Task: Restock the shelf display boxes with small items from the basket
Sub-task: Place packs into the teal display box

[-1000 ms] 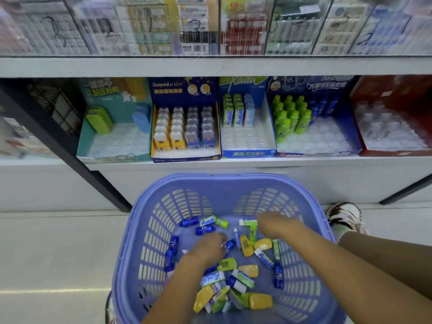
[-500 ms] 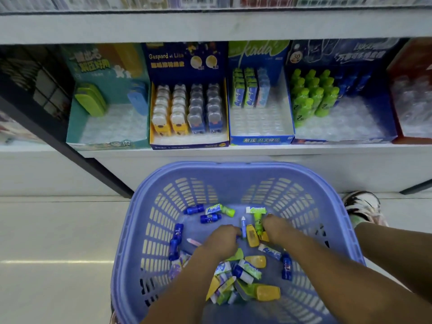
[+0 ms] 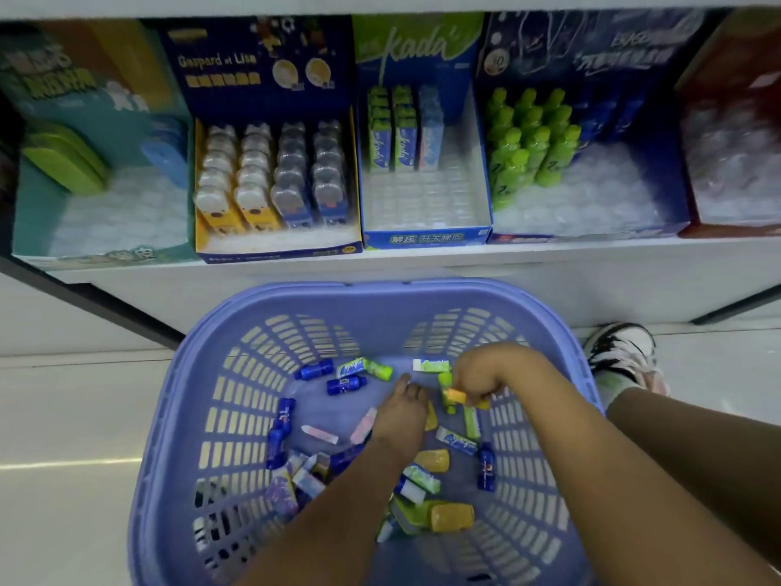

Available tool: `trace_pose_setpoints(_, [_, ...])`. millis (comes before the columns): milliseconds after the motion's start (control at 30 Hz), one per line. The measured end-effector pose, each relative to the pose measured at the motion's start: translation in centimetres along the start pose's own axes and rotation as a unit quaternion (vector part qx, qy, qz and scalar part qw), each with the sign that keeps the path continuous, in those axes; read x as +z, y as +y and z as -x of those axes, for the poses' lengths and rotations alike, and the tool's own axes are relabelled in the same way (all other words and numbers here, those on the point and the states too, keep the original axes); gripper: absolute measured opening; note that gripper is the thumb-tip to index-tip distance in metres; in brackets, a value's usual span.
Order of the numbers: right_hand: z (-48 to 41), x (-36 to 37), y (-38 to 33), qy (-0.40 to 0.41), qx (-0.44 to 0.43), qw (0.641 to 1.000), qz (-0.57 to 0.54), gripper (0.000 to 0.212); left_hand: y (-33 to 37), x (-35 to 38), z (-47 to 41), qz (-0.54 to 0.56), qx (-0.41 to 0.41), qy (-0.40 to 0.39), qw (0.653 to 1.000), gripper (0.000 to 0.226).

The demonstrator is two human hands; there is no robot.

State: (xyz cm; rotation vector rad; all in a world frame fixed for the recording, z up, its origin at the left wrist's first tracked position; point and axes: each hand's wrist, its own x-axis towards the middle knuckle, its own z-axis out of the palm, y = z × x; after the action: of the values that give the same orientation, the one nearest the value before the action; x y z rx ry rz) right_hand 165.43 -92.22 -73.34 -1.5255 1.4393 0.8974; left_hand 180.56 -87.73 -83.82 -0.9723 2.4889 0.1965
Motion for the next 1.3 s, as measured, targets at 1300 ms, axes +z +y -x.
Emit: trace_pose_setpoints(1300, [12.5, -19.5, -25.3, 0.609, -0.295, 0.699, -0.231, 0.035, -20.2, -17.0, 19.7, 0.842, -0.151, 0.48, 0.195, 0.01])
